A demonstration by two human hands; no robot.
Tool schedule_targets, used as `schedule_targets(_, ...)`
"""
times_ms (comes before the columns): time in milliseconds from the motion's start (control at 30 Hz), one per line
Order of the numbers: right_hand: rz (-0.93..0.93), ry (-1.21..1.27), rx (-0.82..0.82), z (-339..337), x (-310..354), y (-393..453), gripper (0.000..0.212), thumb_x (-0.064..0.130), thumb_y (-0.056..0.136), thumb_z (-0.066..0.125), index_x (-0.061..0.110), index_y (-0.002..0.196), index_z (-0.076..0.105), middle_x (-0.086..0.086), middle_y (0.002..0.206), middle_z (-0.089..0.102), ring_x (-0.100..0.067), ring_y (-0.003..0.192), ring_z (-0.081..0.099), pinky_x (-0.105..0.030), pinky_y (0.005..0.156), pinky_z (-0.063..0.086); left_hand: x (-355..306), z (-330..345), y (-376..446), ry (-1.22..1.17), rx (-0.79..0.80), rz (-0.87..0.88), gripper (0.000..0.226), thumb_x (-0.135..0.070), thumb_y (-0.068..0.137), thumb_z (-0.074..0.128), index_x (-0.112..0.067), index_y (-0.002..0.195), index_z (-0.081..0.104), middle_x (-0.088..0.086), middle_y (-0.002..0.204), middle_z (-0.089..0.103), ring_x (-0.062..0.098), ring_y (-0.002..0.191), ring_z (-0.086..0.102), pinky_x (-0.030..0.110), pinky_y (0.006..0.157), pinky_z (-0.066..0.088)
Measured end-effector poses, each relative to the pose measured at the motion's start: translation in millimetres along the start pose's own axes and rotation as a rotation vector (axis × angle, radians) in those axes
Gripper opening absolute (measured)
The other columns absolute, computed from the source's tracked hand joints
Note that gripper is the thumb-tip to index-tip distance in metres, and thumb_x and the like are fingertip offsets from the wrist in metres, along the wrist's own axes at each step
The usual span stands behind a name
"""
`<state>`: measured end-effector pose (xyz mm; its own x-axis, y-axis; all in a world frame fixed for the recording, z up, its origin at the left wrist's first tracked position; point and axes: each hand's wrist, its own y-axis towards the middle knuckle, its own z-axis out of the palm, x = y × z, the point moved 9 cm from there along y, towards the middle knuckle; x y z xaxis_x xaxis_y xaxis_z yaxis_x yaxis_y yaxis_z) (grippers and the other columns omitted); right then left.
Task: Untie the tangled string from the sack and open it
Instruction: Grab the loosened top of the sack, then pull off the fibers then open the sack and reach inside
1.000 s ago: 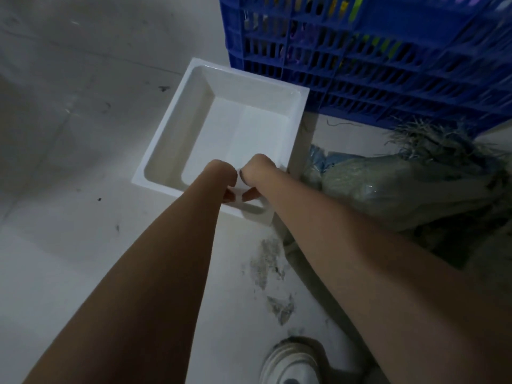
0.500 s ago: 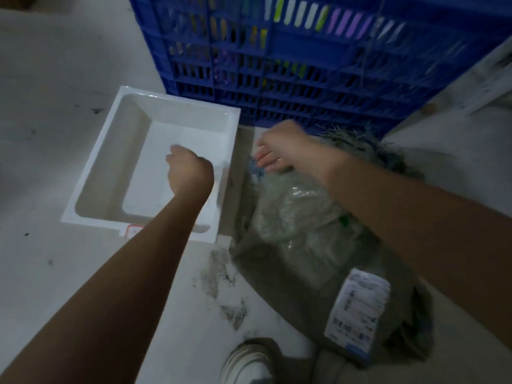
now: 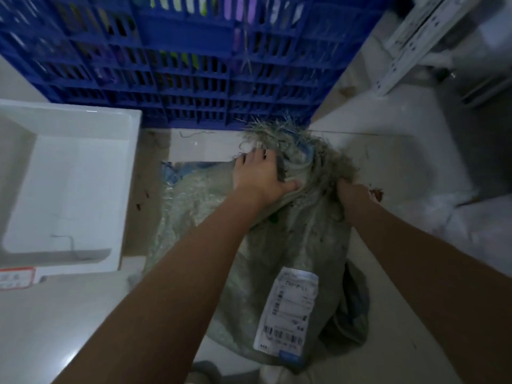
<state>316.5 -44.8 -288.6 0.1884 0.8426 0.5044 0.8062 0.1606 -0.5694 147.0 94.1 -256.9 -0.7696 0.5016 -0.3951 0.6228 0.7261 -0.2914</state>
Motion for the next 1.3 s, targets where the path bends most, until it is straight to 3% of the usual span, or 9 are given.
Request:
schedule_targets(133, 0.073, 0.208, 0.065, 11.3, -19.7, 0.7, 0.05, 0.04, 0.089, 0.053, 0.001, 0.12, 0.054, -0.005, 0.081, 0.053, -0.02, 0.068, 0.05, -0.034, 0.077, 0.044, -2.3, 26.5, -3.9, -0.012, 0.081, -0.074, 0.094, -0.073, 0.074, 0.05, -0.014, 0.144, 0.029, 0.014, 0.144, 0.043, 0.03, 0.133, 0.041, 0.043, 0.11, 0.03)
schedule_targets(300, 0.028, 0.378, 0.182, 23.7, -5.6, -14.6, 0.076, 0.043, 0.082, 0.065, 0.004, 0.14, 0.036, -0.011, 0.134, 0.05, -0.028, 0.117, 0.053, -0.037, 0.103, 0.045, 11.2, 28.2, -13.8, -0.297, 0.17, -0.208, 0.066, -0.043, 0.087, 0.058, -0.006, 0.138, 0.039, 0.015, 0.134, 0.055, 0.031, 0.122, 0.053, 0.039, 0.101, 0.043)
schedule_targets(500, 0.006, 0.368, 0.453, 70.0, 5.0, 7.3, 0.113, 0.061, 0.022, 0.084, 0.021, 0.125, 0.056, -0.005, 0.118, 0.067, -0.029, 0.102, 0.066, -0.051, 0.096, 0.049, 27.8, -19.3, -32.8, -0.653, 0.127, -0.371, 0.057, 0.002, 0.089, 0.05, -0.008, 0.144, 0.036, 0.014, 0.139, 0.049, 0.033, 0.12, 0.055, 0.033, 0.095, 0.046)
schedule_targets(633, -0.193, 0.377, 0.538, 29.8, 66.6, -76.1, 0.058, 0.035, 0.055, 0.082, 0.016, 0.106, 0.064, -0.011, 0.115, 0.068, -0.029, 0.106, 0.065, -0.049, 0.096, 0.051, 31.3, -72.1, -52.2, -0.64, 0.049, -0.398, 0.055, 0.009, 0.082, 0.047, -0.002, 0.136, 0.046, 0.012, 0.093, 0.057, 0.022, 0.07, 0.056, 0.031, 0.058, 0.045)
schedule_targets(800, -0.402, 0.424, 0.526, -24.9, 125.2, -119.8, 0.095, 0.034, 0.043, 0.079, 0.013, 0.132, 0.05, -0.011, 0.127, 0.061, -0.029, 0.111, 0.062, -0.049, 0.095, 0.052, 9.2, -147.3, -85.6, -0.78, -0.074, -0.351, 0.034, 0.014, 0.075, 0.055, -0.011, 0.097, 0.063, 0.007, 0.074, 0.057, 0.012, 0.057, 0.048, 0.018, 0.04, 0.046)
schedule_targets(867, -0.477, 0.438, 0.502, -58.1, 143.3, -159.0, 0.065, 0.021, 0.061, 0.079, 0.008, 0.121, 0.056, -0.01, 0.115, 0.066, -0.029, 0.106, 0.063, -0.044, 0.094, 0.052, -0.4, -176.7, -104.4, -0.818, -0.139, -0.314, 0.03, 0.013, 0.076, 0.06, -0.011, 0.093, 0.062, 0.002, 0.07, 0.056, 0.009, 0.058, 0.049, 0.008, 0.037, 0.042)
schedule_targets(933, -0.58, 0.428, 0.503, -84.9, 156.3, -189.7, 0.028, 0.007, 0.076, 0.072, 0.016, 0.1, 0.061, -0.005, 0.096, 0.068, -0.027, 0.097, 0.065, -0.04, 0.089, 0.054, -5.1, -197.9, -125.9, -0.833, -0.169, -0.274, 0.032, 0.011, 0.076, 0.064, -0.011, 0.099, 0.064, 0.002, 0.075, 0.06, 0.013, 0.064, 0.054, 0.014, 0.05, 0.05)
schedule_targets(1100, -0.733, 0.49, 0.563, -117.8, 150.2, -230.5, 0.031, -0.004, 0.078, 0.068, 0.024, 0.091, 0.061, 0.0, 0.094, 0.068, -0.021, 0.092, 0.066, -0.035, 0.086, 0.053, 0.4, -206.6, -171.7, -0.869, -0.129, -0.171, 0.031, -0.007, 0.078, 0.069, -0.006, 0.107, 0.06, 0.009, 0.101, 0.063, 0.024, 0.089, 0.062, 0.03, 0.076, 0.05)
schedule_targets(1300, -0.603, 0.452, 0.667, -80.6, 88.8, -216.6, 0.033, 0.005, 0.078, 0.071, 0.025, 0.102, 0.061, 0.003, 0.103, 0.069, -0.02, 0.102, 0.064, -0.034, 0.09, 0.05, 2.5, -148.5, -185.9, -1.066, 0.111, -0.247, 0.095, -0.081, 0.051, 0.064, -0.021, 0.124, 0.06, 0.001, 0.124, 0.065, 0.02, 0.114, 0.061, 0.04, 0.107, 0.042)
